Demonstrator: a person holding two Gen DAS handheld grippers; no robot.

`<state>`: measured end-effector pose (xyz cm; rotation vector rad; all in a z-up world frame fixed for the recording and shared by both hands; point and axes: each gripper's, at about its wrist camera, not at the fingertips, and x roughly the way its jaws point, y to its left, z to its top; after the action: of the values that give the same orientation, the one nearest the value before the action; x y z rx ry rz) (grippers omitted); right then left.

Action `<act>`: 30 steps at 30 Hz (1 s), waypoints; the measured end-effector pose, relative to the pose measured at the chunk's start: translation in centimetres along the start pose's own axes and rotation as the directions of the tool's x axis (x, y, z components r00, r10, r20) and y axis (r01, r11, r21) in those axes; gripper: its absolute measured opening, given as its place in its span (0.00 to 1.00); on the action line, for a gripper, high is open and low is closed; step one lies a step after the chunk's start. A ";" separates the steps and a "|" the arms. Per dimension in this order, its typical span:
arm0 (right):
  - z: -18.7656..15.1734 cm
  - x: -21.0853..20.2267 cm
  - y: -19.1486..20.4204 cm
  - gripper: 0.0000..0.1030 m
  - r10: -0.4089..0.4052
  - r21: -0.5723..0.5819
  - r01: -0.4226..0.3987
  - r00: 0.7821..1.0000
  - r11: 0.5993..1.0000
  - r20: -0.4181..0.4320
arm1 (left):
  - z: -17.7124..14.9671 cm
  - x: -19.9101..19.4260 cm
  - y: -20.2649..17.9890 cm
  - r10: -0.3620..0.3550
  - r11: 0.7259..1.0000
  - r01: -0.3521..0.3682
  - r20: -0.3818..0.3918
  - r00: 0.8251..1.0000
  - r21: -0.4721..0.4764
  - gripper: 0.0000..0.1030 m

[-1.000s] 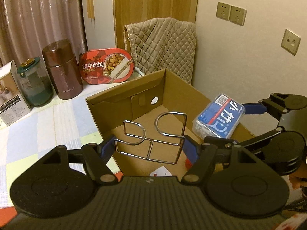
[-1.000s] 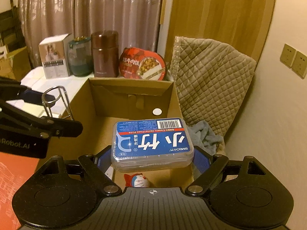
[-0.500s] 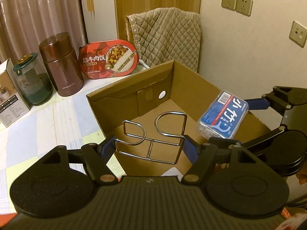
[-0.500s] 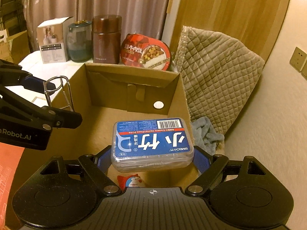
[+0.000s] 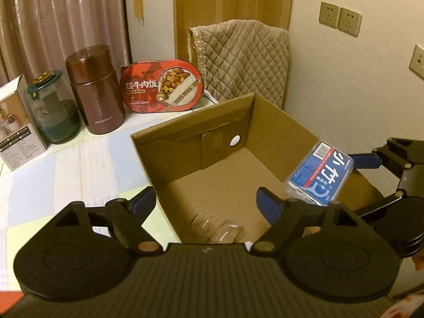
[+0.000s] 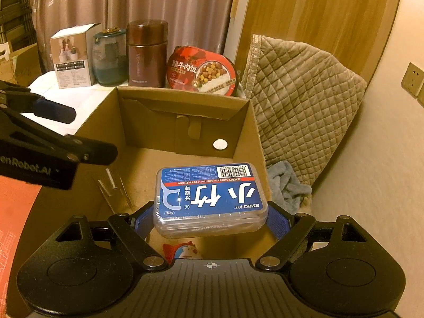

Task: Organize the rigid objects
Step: 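Lower the blue box into the cardboard box and open the right tool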

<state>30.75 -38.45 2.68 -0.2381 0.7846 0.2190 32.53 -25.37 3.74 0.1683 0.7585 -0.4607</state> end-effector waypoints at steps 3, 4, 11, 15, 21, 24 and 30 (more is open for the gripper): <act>0.1 -0.2 0.1 0.81 -0.004 0.004 0.004 1.000 1.000 0.006 | 0.0 -0.5 0.4 0.005 1.000 -0.005 0.011 1.000 -0.013 0.77; 0.1 -0.2 0.1 0.81 -0.004 0.005 0.004 1.000 1.000 0.008 | 0.0 -0.7 0.6 0.006 1.000 -0.005 0.014 1.000 -0.017 0.77; 0.4 -0.6 0.2 0.81 0.000 0.018 0.000 1.000 1.000 0.015 | -0.1 -1.6 1.1 0.007 1.000 -0.007 0.021 1.000 -0.026 0.77; 0.5 -0.5 0.4 0.81 0.002 0.022 -0.003 1.000 1.000 0.013 | -0.2 -1.8 1.2 0.008 1.000 -0.007 0.021 1.000 -0.024 0.77; 0.6 -0.3 0.5 0.81 0.000 0.024 0.000 1.000 1.000 0.009 | -0.3 -2.0 1.4 0.004 0.999 -0.003 0.025 1.000 -0.033 0.77; 0.6 -0.1 0.5 0.81 -0.003 0.035 0.003 1.000 0.999 0.007 | -0.3 -2.0 1.4 0.004 0.999 -0.003 0.024 1.000 -0.033 0.77; 0.6 0.1 0.3 0.81 0.003 0.047 -0.003 1.000 0.999 0.009 | -0.5 -2.0 1.6 0.007 0.999 -0.006 0.020 1.000 -0.036 0.77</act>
<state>31.10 -37.95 2.98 -0.1917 0.7807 0.2044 31.72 -23.12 4.76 0.1320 0.7457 -0.4419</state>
